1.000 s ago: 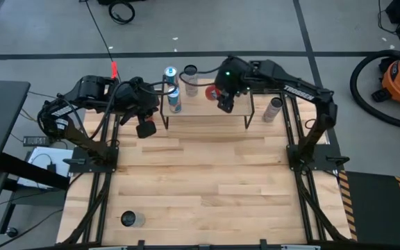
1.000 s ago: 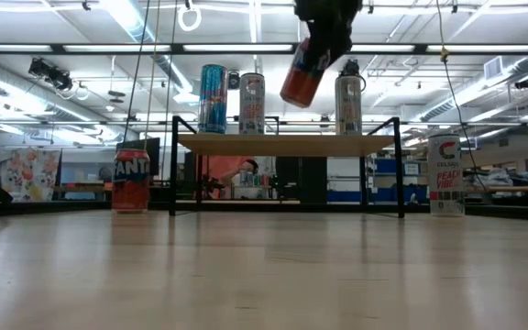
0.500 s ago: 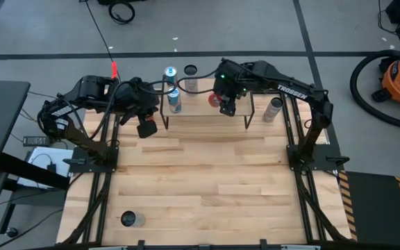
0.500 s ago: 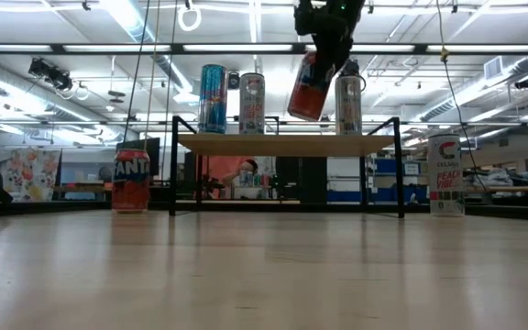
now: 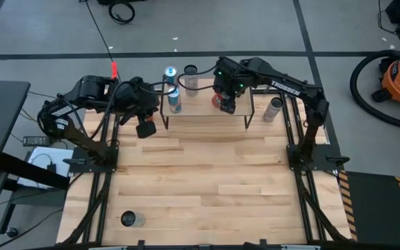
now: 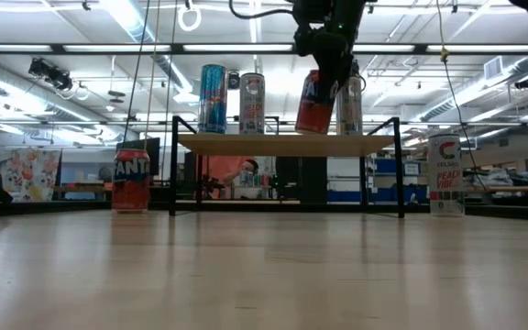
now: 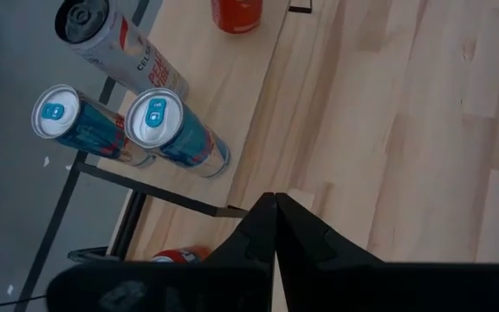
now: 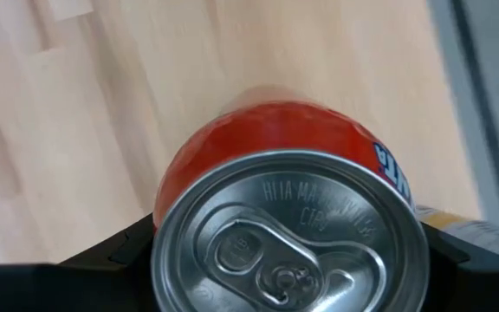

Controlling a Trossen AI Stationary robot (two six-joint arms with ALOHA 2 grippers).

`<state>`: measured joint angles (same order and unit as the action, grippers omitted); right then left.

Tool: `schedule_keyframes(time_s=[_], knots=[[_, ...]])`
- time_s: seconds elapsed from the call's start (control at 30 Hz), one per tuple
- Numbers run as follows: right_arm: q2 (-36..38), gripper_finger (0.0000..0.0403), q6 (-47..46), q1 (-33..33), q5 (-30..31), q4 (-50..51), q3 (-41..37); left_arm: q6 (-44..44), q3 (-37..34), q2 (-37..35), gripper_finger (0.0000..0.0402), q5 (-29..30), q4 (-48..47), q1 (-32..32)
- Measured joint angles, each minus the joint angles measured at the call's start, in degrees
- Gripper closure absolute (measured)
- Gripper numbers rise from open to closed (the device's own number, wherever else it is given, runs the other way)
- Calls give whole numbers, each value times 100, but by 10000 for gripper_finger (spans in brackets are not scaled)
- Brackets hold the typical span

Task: Place canned beverage on shelf
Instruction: Put the bottom orange soda can on the shelf

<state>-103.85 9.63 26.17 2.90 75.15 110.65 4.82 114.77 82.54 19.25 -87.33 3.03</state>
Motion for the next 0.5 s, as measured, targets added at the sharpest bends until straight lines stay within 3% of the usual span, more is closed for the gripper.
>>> schedule_keyframes(time_s=[0.5], knots=[[-9,76,61,-4,-151,-8,0,-163,1,0,392,0,-2,0]])
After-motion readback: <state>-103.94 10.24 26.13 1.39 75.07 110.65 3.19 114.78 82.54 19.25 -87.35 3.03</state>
